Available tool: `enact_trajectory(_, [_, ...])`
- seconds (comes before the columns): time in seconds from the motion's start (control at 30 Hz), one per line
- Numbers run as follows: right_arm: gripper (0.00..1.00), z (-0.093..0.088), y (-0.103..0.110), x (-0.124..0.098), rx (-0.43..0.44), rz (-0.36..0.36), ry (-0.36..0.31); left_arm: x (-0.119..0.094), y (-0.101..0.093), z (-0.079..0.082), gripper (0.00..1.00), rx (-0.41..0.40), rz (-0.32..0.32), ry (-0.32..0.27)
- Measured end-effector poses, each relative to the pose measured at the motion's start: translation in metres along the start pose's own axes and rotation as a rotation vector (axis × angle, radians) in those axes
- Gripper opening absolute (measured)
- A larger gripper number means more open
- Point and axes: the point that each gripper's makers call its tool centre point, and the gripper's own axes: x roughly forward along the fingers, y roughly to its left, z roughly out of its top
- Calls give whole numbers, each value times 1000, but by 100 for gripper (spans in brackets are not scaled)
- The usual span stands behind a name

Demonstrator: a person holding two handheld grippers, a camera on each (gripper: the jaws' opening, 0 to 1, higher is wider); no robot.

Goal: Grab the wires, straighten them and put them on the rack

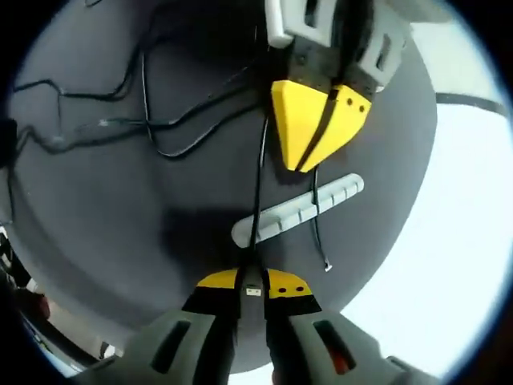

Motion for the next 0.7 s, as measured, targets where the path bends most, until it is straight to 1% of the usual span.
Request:
enact_trajectory(0.07, [9,2,0,2,-19,-1,2,1,-2,0,3,26,-5,0])
enact_trajectory(0.1, [9,1,-1,1,-24,-7,6,2,-3,-1,3,27,-11,0])
enact_trajectory(0.13, [9,0,-3,1,-31,-16,12,2,-10,3,3,29,-48,-26])
enact_trajectory(0.17, [9,-1,-4,1,-41,-24,17,2,-10,10,3,20,-54,-69])
enact_trajectory(0.2, [9,-3,-7,1,-53,-33,21,0,-12,12,3,-10,-68,-79])
enact_trajectory(0.23, [9,-5,-8,3,-57,-43,26,-1,-14,17,3,-46,-91,-102])
enact_trajectory(0.27, [9,-5,-9,4,-60,-48,28,-2,-14,18,3,-68,-92,-113])
enact_trajectory(0.3, [9,-4,-7,5,-59,-48,28,-2,-12,16,3,-59,-87,-101])
enact_trajectory(0.33, [9,-4,-6,6,-60,-50,28,-1,-13,10,3,-36,-79,-76])
enact_trajectory(0.37, [9,-4,-7,5,-54,-53,30,1,-15,2,3,4,-75,-41])
enact_trajectory(0.4, [10,-4,-8,4,-36,-57,25,3,-19,-1,3,-1,-83,-36])
enact_trajectory(0.43, [12,-4,-8,1,-10,-61,16,3,-20,-3,3,-14,-88,-26])
enact_trajectory(0.47, [16,-3,-9,-1,15,-70,3,3,-23,-5,3,-49,-106,-11])
enact_trajectory(0.53, [21,-2,-4,-9,97,-50,-32,2,-23,-5,3,-70,-117,-8])
enact_trajectory(0.57, [25,-2,-3,-14,149,-48,-49,1,-24,-6,3,-77,-121,-7])
enact_trajectory(0.6, [27,-5,-3,-20,224,-58,-57,1,-25,-7,3,-83,-123,-7])
enact_trajectory(0.63, [25,-7,0,-24,280,-53,-54,1,-25,-8,3,-90,-123,-5])
enact_trajectory(0.67, [20,-10,0,-30,354,-71,-51,2,-25,-9,3,-95,-123,-2])
enact_trajectory(0.7, [14,-9,-3,-39,459,-94,-69,2,-25,-10,3,-99,-125,-4])
